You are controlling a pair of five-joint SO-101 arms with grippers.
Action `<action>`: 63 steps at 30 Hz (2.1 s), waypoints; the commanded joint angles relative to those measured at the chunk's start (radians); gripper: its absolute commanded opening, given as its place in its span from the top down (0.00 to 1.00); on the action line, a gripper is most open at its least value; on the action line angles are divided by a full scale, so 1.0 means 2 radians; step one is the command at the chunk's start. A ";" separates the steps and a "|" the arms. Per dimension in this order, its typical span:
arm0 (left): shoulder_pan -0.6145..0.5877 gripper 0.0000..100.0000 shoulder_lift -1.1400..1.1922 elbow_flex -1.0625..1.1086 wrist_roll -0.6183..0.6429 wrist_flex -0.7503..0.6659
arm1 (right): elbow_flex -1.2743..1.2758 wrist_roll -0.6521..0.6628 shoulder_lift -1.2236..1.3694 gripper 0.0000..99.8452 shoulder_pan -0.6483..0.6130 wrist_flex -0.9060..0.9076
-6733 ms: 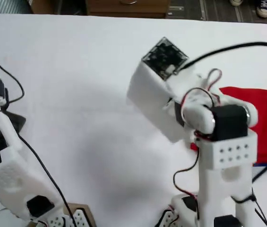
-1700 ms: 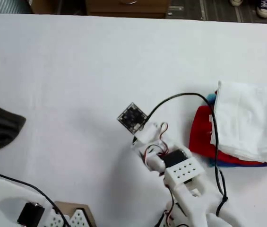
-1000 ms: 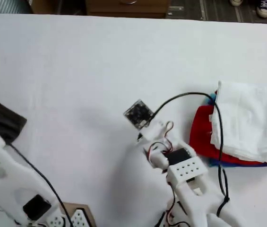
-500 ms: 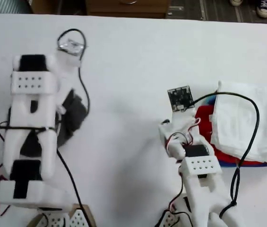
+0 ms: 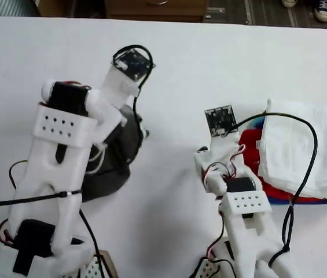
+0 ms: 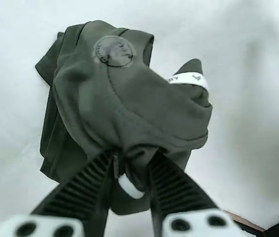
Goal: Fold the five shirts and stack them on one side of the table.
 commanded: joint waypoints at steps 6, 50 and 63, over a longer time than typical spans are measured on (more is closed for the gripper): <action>-0.033 0.70 -0.049 -0.057 0.002 0.008 | -0.025 -0.003 -0.018 0.90 0.004 -0.010; -0.841 0.70 0.152 0.057 -0.106 -0.289 | -0.831 0.163 0.716 0.91 -0.335 0.320; -0.789 0.70 0.155 0.066 -0.104 -0.285 | -0.996 0.179 0.731 0.98 -0.130 0.484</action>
